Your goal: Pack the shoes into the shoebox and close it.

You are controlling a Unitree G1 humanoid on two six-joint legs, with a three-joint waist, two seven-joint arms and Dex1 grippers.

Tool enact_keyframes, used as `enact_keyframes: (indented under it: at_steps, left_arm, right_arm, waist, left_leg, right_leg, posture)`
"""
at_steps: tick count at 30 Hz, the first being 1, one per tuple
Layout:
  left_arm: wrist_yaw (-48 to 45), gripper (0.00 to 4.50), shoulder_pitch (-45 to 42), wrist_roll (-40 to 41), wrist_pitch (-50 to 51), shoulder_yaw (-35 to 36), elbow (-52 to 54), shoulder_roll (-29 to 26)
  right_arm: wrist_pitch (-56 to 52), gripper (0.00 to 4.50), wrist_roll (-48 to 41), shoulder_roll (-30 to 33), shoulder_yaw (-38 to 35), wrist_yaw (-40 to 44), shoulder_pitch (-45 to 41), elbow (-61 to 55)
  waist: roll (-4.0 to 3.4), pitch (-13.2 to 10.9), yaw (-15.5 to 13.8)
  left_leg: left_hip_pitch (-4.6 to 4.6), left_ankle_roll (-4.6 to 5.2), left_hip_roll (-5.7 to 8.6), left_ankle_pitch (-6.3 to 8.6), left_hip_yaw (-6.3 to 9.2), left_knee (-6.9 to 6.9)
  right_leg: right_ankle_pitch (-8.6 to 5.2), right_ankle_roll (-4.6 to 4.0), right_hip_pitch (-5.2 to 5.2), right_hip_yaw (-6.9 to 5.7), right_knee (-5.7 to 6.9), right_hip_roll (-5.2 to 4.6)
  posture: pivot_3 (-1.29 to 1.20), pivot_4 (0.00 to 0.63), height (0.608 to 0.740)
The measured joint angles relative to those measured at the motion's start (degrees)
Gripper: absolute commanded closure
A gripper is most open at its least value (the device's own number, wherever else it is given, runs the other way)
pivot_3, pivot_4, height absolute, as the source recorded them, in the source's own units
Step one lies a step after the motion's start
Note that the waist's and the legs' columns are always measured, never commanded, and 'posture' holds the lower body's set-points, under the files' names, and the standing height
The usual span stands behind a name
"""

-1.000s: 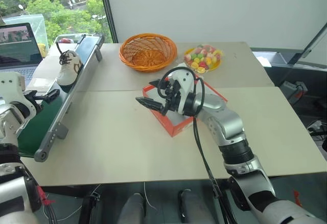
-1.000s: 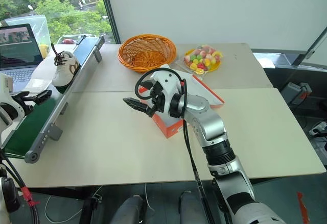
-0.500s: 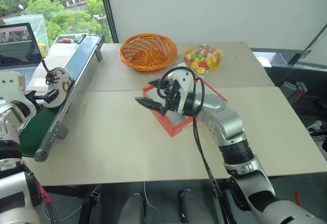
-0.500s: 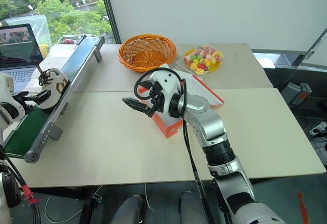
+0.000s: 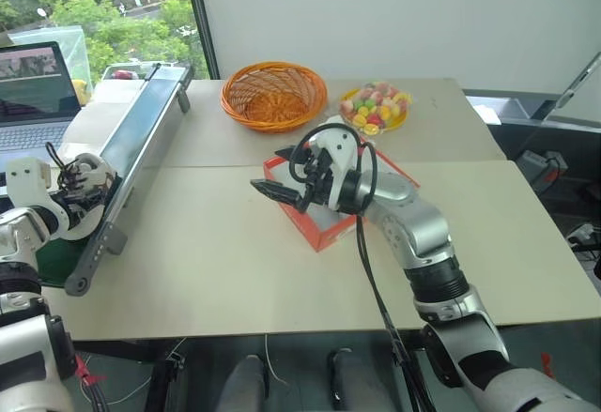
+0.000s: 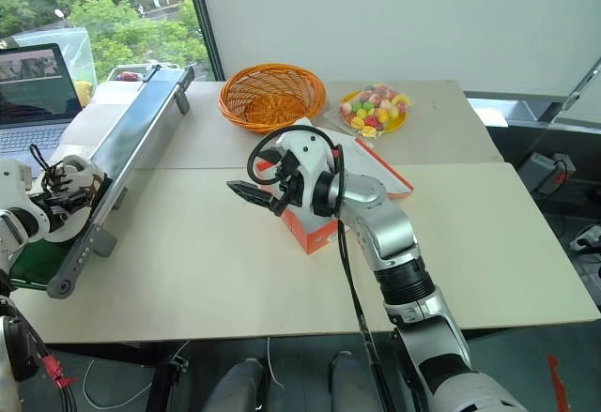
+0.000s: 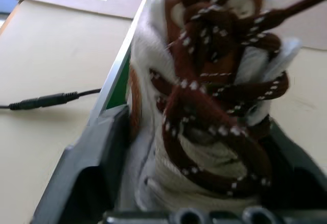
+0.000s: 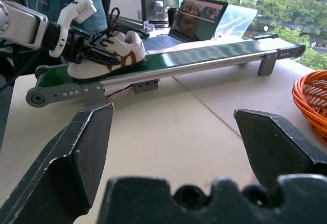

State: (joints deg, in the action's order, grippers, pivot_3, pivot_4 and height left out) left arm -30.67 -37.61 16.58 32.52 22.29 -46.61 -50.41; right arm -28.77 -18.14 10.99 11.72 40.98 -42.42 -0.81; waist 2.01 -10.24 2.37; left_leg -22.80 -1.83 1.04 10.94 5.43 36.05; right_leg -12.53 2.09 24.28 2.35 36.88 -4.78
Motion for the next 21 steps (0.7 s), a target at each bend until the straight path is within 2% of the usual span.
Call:
enact_keyframes:
  at_steps: [2, 7, 10, 12, 15, 17, 19, 21]
  left_arm:
    - [0.1, 3.07, 0.8, 0.8, 0.8, 1.1, 1.7, 0.6]
    - [1.0, 4.07, 4.2, 4.6, 5.9, 4.5, 12.0, 4.4]
    - [1.7, 4.07, 5.8, 8.6, 10.4, 5.7, 20.3, 8.5]
    - [3.0, 4.07, 7.0, 14.1, 15.0, 6.1, 31.9, 13.6]
    - [6.3, 4.07, 6.8, 18.8, 19.5, 6.2, 42.4, 17.5]
    - [10.4, 4.07, 5.6, 22.2, 21.7, 6.8, 48.8, 23.1]
    - [14.4, 4.07, 4.6, 24.9, 23.3, 5.4, 53.9, 29.1]
    - [17.2, 4.07, 4.0, 26.2, 24.1, 4.0, 56.0, 32.2]
  right_arm:
    - [0.0, 0.00, 0.0, 0.1, 0.0, 0.0, 0.0, -0.3]
    - [-0.1, 0.00, 0.0, 0.4, 0.0, -0.1, 0.0, -0.9]
    - [-0.3, 0.00, -0.1, 0.1, 0.1, -0.1, 0.0, -1.0]
    - [-1.3, 0.00, -1.0, -0.8, -0.9, -0.8, 0.1, -1.0]
    - [-2.3, 0.00, -2.5, -2.2, -1.9, -1.9, 0.1, -1.0]
    - [-3.5, 0.00, -3.9, -3.3, -4.7, -3.5, 0.0, -0.9]
    - [-4.7, 0.00, -5.6, -4.7, -7.1, -5.6, -0.8, -0.6]
    - [-5.7, 0.00, -6.3, -5.5, -8.1, -6.9, -1.6, -0.6]
  waist:
    - [0.00, 0.0, -0.2]
    - [0.01, 0.0, -0.9]
    - [0.11, 0.0, -0.9]
    - [0.17, 0.0, -1.0]
    - [0.19, 0.0, -0.2]
    - [0.20, 0.1, -0.1]
    - [0.20, 0.1, 0.0]
    - [0.20, 0.1, 0.4]
  left_leg:
    - [0.00, 0.00, 0.01, 0.00, 0.01, 0.02]
    - [-0.07, -0.01, 0.03, 0.00, 0.11, 0.06]
    - [-0.16, -0.01, 0.02, 0.00, 0.11, 0.09]
    - [-0.31, -0.01, 0.02, 0.00, 0.18, 0.16]
    - [-0.28, -0.01, 0.02, 0.00, 0.16, 0.14]
    - [-0.25, -0.01, 0.03, 0.00, 0.17, 0.16]
    - [-0.21, -0.01, 0.04, 0.00, 0.17, 0.17]
    - [-0.16, -0.01, 0.03, 0.01, 0.11, 0.14]
  right_leg:
    - [0.00, 0.00, -0.02, 0.00, 0.00, 0.00]
    - [0.00, 0.00, -0.03, -0.03, -0.02, -0.02]
    - [0.01, 0.00, -0.01, -0.04, -0.10, -0.01]
    - [0.01, -0.01, 0.07, -0.06, -0.10, -0.02]
    - [0.02, -0.02, 0.07, -0.03, -0.10, -0.02]
    - [0.02, -0.01, 0.03, -0.03, -0.09, -0.04]
    - [0.02, -0.02, 0.00, -0.02, -0.09, -0.04]
    - [0.02, -0.02, 0.01, 0.02, -0.06, -0.02]
  posture:
    - [0.00, 0.150, 0.740]
    - [0.00, 0.150, 0.740]
    - [0.00, 0.150, 0.740]
    - [0.00, 0.150, 0.740]
    - [0.00, 0.150, 0.740]
    - [0.00, 0.150, 0.740]
    - [0.00, 0.150, 0.740]
    - [0.00, 0.150, 0.740]
